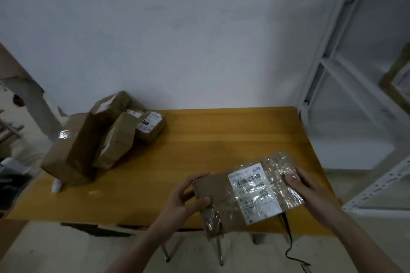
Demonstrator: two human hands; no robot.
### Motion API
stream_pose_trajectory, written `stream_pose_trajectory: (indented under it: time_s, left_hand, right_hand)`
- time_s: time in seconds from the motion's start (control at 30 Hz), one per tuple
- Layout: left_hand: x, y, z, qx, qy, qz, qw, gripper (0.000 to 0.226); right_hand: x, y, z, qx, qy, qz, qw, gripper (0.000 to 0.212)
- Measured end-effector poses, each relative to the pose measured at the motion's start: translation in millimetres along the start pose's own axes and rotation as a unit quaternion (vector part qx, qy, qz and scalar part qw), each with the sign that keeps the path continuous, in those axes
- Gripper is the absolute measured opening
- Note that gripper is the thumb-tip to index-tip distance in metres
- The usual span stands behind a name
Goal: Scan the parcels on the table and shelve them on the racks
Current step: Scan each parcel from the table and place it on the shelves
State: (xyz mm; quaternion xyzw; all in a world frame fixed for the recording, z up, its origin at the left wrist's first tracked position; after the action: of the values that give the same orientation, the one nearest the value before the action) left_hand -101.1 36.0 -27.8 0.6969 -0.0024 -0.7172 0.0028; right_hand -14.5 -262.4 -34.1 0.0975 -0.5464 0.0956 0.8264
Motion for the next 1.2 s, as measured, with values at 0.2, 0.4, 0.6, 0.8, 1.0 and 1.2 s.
stream_pose_trajectory:
  time_s: [0.2,0.4,0.6,0.8,1.0,1.2]
  left_hand:
    - [-10,34,12,0.066,0.041,-0.012,0.997,0.048]
    - [-15,108,13,0.184,0.073,-0.022,0.980,0.053]
    - [-34,205,35,0.260,0.096,-0.026,0.961,0.036]
    - [-49,322,41,0.334,0.119,-0.019,0.935,0.053]
    - [-65,478,55,0.386,0.131,-0.020,0.913,0.049]
    - [-81,615,79,0.441,0.153,-0.005,0.884,0.033]
  right_hand:
    - [-18,-10,96,-0.114,-0.047,-0.050,0.991,0.086]
    - [-44,-39,205,-0.263,-0.064,-0.112,0.956,0.080]
    - [-56,-84,291,-0.342,-0.075,-0.153,0.924,0.057]
    - [-76,-164,350,-0.426,-0.076,-0.175,0.884,0.019]
    - [-89,-267,430,-0.497,-0.066,-0.201,0.841,0.020]
    - [-99,-364,507,-0.534,-0.073,-0.212,0.815,0.022]
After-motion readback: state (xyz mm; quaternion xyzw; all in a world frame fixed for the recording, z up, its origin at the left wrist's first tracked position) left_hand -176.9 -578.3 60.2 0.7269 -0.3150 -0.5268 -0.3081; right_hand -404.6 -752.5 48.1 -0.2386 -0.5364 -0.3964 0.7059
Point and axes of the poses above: each hand's wrist, its own z-axis away from the middle knuckle, its own y-axis out of the palm, x = y × z, the point moved 1 cm from there along -z, towards the middle knuckle, and after that the axes turned 9 degrees about y, right-handed, at the moved point
